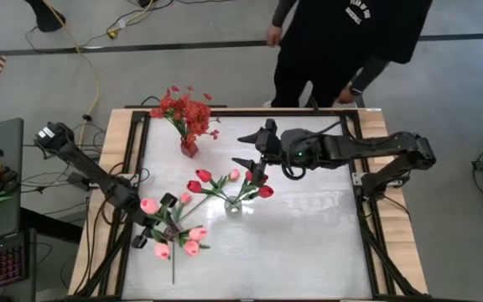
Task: Sort flowers into vase by color
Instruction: Put the pink flower into the purple vase
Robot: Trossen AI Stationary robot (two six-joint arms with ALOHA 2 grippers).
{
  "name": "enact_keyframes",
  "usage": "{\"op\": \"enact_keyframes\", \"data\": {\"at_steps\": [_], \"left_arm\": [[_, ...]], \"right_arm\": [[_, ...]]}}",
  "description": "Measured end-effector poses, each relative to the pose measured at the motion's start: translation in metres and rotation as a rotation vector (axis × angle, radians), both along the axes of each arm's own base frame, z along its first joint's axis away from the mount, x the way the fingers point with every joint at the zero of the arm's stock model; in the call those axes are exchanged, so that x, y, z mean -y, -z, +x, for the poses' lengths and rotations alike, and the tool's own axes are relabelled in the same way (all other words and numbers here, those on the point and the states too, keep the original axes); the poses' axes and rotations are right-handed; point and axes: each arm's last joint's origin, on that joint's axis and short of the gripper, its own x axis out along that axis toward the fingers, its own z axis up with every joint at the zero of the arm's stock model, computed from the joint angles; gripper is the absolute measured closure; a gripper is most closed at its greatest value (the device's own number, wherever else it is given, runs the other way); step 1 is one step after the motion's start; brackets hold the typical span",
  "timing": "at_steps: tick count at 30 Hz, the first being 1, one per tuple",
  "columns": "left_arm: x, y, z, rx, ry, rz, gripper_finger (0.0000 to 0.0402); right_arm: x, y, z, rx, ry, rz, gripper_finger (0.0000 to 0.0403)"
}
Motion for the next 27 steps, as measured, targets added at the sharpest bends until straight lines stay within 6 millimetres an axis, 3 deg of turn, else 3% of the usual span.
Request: {"op": "enact_keyframes", "data": {"at_steps": [19, 27], "left_arm": [[0.010, 0.025, 0.014, -0.010, -0.017, -0.048, 0.0297], [0.010, 0.037, 0.022, -0.051, -0.060, -0.044, 0.0297]], "right_arm": [[-0.001, 0.000, 0.000, -0.001, 0.012, -0.003, 0.0092], [-0.010, 0.003, -0.002, -0.031, -0.006, 0.015, 0.0092]]}}
